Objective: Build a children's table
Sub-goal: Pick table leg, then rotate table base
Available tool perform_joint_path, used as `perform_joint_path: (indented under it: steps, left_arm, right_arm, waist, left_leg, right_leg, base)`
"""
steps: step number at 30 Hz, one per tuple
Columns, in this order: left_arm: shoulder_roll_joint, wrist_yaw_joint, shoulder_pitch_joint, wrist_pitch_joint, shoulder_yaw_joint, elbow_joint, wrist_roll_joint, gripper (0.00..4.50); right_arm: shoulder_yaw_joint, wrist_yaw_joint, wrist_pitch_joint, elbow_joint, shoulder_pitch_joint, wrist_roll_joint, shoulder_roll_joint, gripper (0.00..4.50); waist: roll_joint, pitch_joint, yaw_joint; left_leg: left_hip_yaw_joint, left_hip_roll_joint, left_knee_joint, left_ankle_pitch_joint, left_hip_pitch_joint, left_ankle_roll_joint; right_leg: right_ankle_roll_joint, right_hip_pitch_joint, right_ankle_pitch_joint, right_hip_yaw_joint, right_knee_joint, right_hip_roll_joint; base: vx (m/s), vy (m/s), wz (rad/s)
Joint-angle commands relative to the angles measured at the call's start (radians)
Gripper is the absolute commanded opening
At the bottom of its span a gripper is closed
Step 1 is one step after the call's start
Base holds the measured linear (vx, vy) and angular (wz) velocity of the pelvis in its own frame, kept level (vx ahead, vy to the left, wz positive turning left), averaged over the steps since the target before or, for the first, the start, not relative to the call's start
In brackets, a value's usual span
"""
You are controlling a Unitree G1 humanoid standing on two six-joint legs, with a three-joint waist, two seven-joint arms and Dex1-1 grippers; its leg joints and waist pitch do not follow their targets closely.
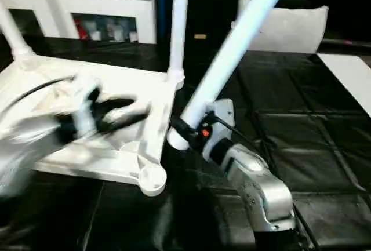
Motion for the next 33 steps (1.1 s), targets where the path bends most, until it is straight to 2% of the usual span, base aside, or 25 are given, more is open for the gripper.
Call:
perform_joint_path:
  steps: [1, 5, 6, 7, 8, 10, 14, 15, 18, 19, 20, 22, 26, 27, 30, 33]
  left_arm:
    - [0.042, -0.075, 0.030, -0.028, -0.017, -0.034, 0.019, 2.95]
    - [0.115, -0.144, 0.082, -0.064, -0.037, -0.051, 0.035, 2.95]
    - [0.134, -0.164, 0.095, -0.074, -0.040, -0.053, 0.041, 2.95]
    - [0.162, -0.197, 0.109, -0.110, -0.055, -0.043, 0.068, 2.95]
    - [0.170, -0.210, 0.112, -0.118, -0.059, -0.040, 0.076, 2.95]
    - [0.191, -0.243, 0.107, -0.162, -0.082, -0.019, 0.112, 2.78]
    - [0.222, -0.295, 0.100, -0.171, -0.105, 0.002, 0.133, 2.55]
    - [0.222, -0.295, 0.100, -0.171, -0.105, 0.002, 0.133, 2.25]
    - [0.229, -0.305, 0.093, -0.195, -0.124, 0.017, 0.156, 2.12]
    - [0.222, -0.297, 0.077, -0.230, -0.146, 0.048, 0.197, 1.99]
    - [0.213, -0.292, 0.051, -0.279, -0.173, 0.095, 0.251, 1.99]
    - [0.198, -0.290, 0.007, -0.338, -0.208, 0.165, 0.317, 1.72]
    - [0.182, -0.311, -0.027, -0.360, -0.222, 0.209, 0.330, 1.47]
    - [0.164, -0.333, -0.059, -0.373, -0.238, 0.245, 0.338, 1.26]
    - [0.150, -0.370, -0.091, -0.392, -0.266, 0.289, 0.349, 1.22]
    - [0.151, -0.411, -0.108, -0.410, -0.293, 0.326, 0.364, 0.89]
  right_arm:
    - [-0.023, -0.009, 0.012, -0.043, 0.011, 0.010, -0.018, 1.91]
    - [-0.009, 0.001, 0.004, -0.054, 0.025, -0.008, -0.033, 1.91]
    - [-0.006, -0.001, 0.006, -0.060, 0.028, -0.011, -0.036, 1.91]
    - [-0.006, -0.003, 0.011, -0.070, 0.032, -0.009, -0.037, 1.91]
    - [-0.008, -0.005, 0.014, -0.074, 0.033, -0.008, -0.036, 1.91]
    - [-0.016, 0.000, 0.027, -0.081, 0.034, 0.009, -0.034, 1.91]
    - [-0.008, 0.012, 0.010, -0.086, 0.041, 0.004, -0.044, 1.91]
    - [-0.008, 0.012, 0.010, -0.086, 0.041, 0.004, -0.044, 1.91]
    - [0.001, 0.023, -0.001, -0.084, 0.046, -0.005, -0.055, 1.91]
    - [0.011, 0.033, -0.011, -0.084, 0.050, -0.015, -0.064, 1.91]
    - [0.016, 0.038, -0.013, -0.088, 0.053, -0.017, -0.067, 1.91]
    - [0.022, 0.045, -0.013, -0.095, 0.056, -0.019, -0.071, 1.91]
    - [0.028, 0.054, -0.012, -0.101, 0.060, -0.021, -0.075, 1.91]
    - [0.033, 0.061, -0.013, -0.104, 0.067, -0.021, -0.082, 1.91]
    - [0.035, 0.064, -0.016, -0.106, 0.075, -0.021, -0.088, 1.91]
    - [0.035, 0.066, -0.018, -0.108, 0.079, -0.023, -0.090, 1.91]
  waist:
    - [0.027, -0.059, -0.002]
    - [0.029, -0.058, 0.000]
    - [0.027, -0.057, -0.001]
    - [0.026, -0.057, -0.001]
    - [0.021, -0.056, -0.003]
    - [0.025, -0.057, -0.001]
    - [0.028, -0.059, -0.001]
    - [0.028, -0.059, -0.002]
    - [0.028, -0.059, -0.001]
    - [0.029, -0.059, 0.000]
    - [0.024, -0.058, 0.000]
    - [0.028, -0.061, 0.001]
    - [0.027, -0.064, -0.002]
    - [0.032, -0.064, -0.001]
    - [0.031, -0.065, 0.002]
    - [0.030, -0.065, 0.003]
  left_leg:
    - [-0.014, 0.049, -0.082, -0.186, 0.023, -0.062]
    - [-0.016, 0.048, -0.083, -0.205, 0.020, -0.068]
    - [-0.017, 0.048, -0.086, -0.206, 0.017, -0.065]
    - [-0.016, 0.047, -0.085, -0.213, 0.021, -0.063]
    - [-0.015, 0.048, -0.085, -0.210, 0.020, -0.060]
    - [-0.015, 0.049, -0.085, -0.202, 0.022, -0.060]
    - [-0.014, 0.048, -0.084, -0.191, 0.023, -0.064]
    - [-0.014, 0.047, -0.084, -0.190, 0.023, -0.065]
    - [-0.013, 0.048, -0.083, -0.189, 0.024, -0.064]
    - [-0.013, 0.047, -0.082, -0.187, 0.023, -0.062]
    - [-0.012, 0.046, -0.081, -0.189, 0.023, -0.057]
    - [-0.013, 0.045, -0.080, -0.174, 0.022, -0.058]
    - [-0.016, 0.048, -0.080, -0.166, 0.019, -0.062]
    - [-0.013, 0.047, -0.077, -0.168, 0.024, -0.061]
    - [-0.013, 0.048, -0.077, -0.163, 0.024, -0.060]
    - [-0.013, 0.049, -0.078, -0.177, 0.024, -0.059]
  right_leg:
    - [-0.178, 0.029, -0.104, 0.050, -0.071, -0.069]
    - [-0.181, 0.028, -0.120, 0.051, -0.072, -0.072]
    - [-0.177, 0.030, -0.128, 0.051, -0.073, -0.072]
    - [-0.173, 0.027, -0.147, 0.052, -0.074, -0.072]
    - [-0.171, 0.027, -0.150, 0.053, -0.076, -0.072]
    - [-0.171, 0.026, -0.145, 0.053, -0.074, -0.072]
    - [-0.181, 0.025, -0.106, 0.052, -0.068, -0.072]
    - [-0.183, 0.025, -0.102, 0.051, -0.067, -0.071]
    - [-0.192, 0.026, -0.087, 0.052, -0.066, -0.072]
    - [-0.190, 0.027, -0.085, 0.052, -0.069, -0.072]
    - [-0.183, 0.027, -0.093, 0.053, -0.074, -0.071]
    - [-0.175, 0.030, -0.085, 0.053, -0.072, -0.072]
    - [-0.196, 0.034, -0.054, 0.051, -0.062, -0.076]
    - [-0.201, 0.030, -0.052, 0.052, -0.065, -0.075]
    - [-0.210, 0.032, -0.035, 0.052, -0.062, -0.075]
    - [-0.211, 0.032, -0.058, 0.053, -0.063, -0.077]
  base:
    - [0.000, 0.000, 0.00]
    - [0.000, 0.000, 0.00]
    - [0.000, 0.000, 0.00]
    - [0.000, 0.000, 0.00]
    - [0.000, 0.000, 0.00]
    - [0.000, 0.000, 0.00]
    - [0.000, 0.000, 0.00]
    - [0.000, 0.000, 0.00]
    - [0.000, 0.000, 0.00]
    - [0.000, 0.000, 0.00]
    - [0.000, 0.000, 0.00]
    - [0.000, 0.000, 0.00]
    - [0.000, 0.000, 0.00]
    - [0.000, 0.000, 0.00]
    - [0.000, 0.000, 0.00]
    - [0.000, 0.000, 0.00]
